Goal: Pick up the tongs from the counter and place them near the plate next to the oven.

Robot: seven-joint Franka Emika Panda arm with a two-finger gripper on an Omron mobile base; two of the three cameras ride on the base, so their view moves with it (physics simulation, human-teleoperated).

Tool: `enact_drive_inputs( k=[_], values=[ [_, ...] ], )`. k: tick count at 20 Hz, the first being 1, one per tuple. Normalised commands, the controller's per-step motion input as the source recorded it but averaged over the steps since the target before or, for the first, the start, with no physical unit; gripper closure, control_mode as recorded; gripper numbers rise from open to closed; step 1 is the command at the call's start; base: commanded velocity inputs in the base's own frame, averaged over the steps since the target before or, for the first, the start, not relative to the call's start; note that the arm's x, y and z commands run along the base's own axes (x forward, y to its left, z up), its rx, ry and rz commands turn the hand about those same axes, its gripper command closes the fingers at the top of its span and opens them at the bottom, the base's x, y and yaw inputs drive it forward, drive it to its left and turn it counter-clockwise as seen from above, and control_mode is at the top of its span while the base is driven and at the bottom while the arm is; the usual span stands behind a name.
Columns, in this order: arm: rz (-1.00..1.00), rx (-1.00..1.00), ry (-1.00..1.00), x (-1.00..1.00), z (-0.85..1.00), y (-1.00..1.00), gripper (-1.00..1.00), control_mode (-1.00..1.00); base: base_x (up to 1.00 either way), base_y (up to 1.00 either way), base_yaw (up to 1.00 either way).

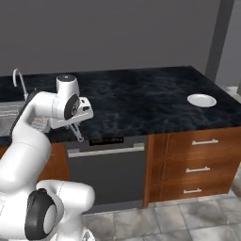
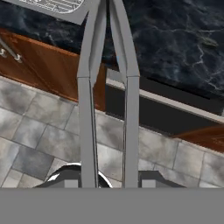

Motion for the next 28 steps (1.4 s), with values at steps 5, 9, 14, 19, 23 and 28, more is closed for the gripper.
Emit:
enact_drive_inputs(
  k=[5, 9, 14, 19, 23, 28],
  values=[
    [0.00, 0.00, 0.00, 0.00, 0.00, 0.00, 1.00, 1.00, 0.64, -0.52, 0.00],
    [0.00, 0.00, 0.00, 0.00, 0.00, 0.00, 1.00, 1.00, 0.71, -0.52, 0.00],
    [0.00, 0.00, 0.00, 0.00, 0.00, 0.00, 1.00, 1.00, 0.73, -0.51, 0.00],
    [0.00, 0.00, 0.00, 0.00, 0.00, 0.00, 1.00, 1.00, 0.72, -0.49, 0.00],
    [0.00, 0.00, 0.00, 0.00, 0.00, 0.00, 1.00, 1.00, 0.67, -0.52, 0.00],
    [0.00, 0.00, 0.00, 0.00, 0.00, 0.00, 1.00, 1.00, 0.63, -0.52, 0.00]
  ],
)
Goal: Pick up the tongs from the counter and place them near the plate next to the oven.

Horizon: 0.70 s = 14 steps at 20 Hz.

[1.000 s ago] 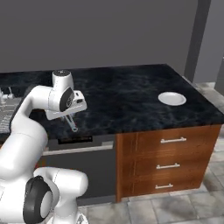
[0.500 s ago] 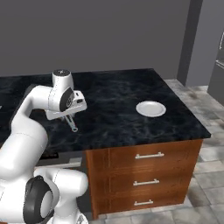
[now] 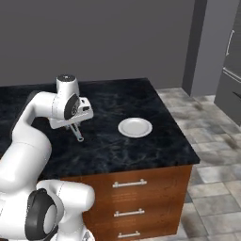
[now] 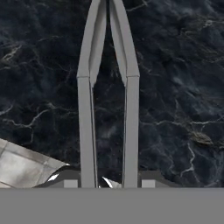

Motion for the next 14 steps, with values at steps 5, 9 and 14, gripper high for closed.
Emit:
enact_drive_inputs(
  k=[5, 9, 14],
  values=[
    [0.00, 0.00, 0.00, 0.00, 0.00, 0.00, 1.00, 1.00, 0.65, -0.48, 0.01],
    [0.00, 0.00, 0.00, 0.00, 0.00, 0.00, 1.00, 1.00, 0.75, -0.20, 0.01],
    [0.00, 0.00, 0.00, 0.00, 0.00, 0.00, 1.00, 1.00, 0.40, -0.10, 0.01]
  ],
)
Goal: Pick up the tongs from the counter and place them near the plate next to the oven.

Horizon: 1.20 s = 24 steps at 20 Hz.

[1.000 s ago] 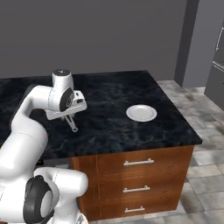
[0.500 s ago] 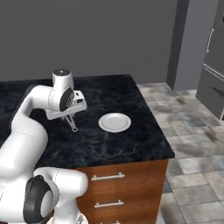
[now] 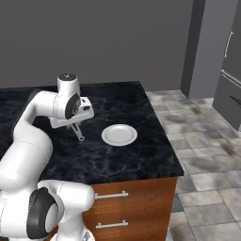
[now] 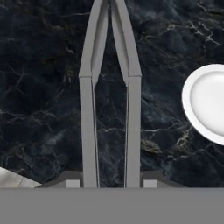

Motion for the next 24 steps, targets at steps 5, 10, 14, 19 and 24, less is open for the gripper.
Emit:
enact_drive_inputs(
  k=[5, 10, 14, 19, 24],
  values=[
    [0.00, 0.00, 0.00, 0.00, 0.00, 0.00, 1.00, 1.00, 0.00, 0.00, 0.00],
    [0.00, 0.00, 0.00, 0.00, 0.00, 0.00, 1.00, 1.00, 0.00, 0.00, 0.00],
    [-0.03, -0.03, 0.00, 0.41, -0.08, 0.03, 1.00, -1.00, 0.05, 0.00, -0.01],
    [-0.09, -0.04, 0.00, 0.74, -0.15, 0.15, 1.00, -1.00, 0.00, 0.00, 0.00],
    [-0.15, 0.01, 0.00, 0.80, -0.26, 0.06, 1.00, -1.00, 0.00, 0.00, 0.00]
  ],
)
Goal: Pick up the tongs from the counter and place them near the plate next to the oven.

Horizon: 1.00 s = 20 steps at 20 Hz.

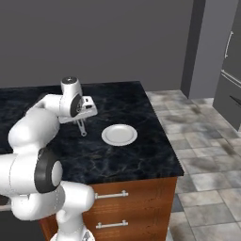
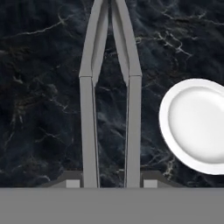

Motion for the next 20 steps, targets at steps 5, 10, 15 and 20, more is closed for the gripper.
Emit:
enact_drive_inputs(
  k=[5, 10, 15, 20],
  values=[
    [-0.05, 0.11, -0.02, 0.34, -0.46, -0.13, 1.00, -1.00, 0.00, 0.00, 0.00],
    [-0.05, 0.02, 0.04, 0.47, -0.51, -0.06, 1.00, -1.00, 0.00, 0.00, 0.00],
    [-0.13, -0.01, 0.14, 0.36, -0.50, 0.00, 1.00, -1.00, 0.00, 0.00, 0.00],
    [-0.13, 0.00, 0.15, 0.28, -0.44, 0.00, 1.00, -1.00, 0.00, 0.00, 0.00]
  ],
)
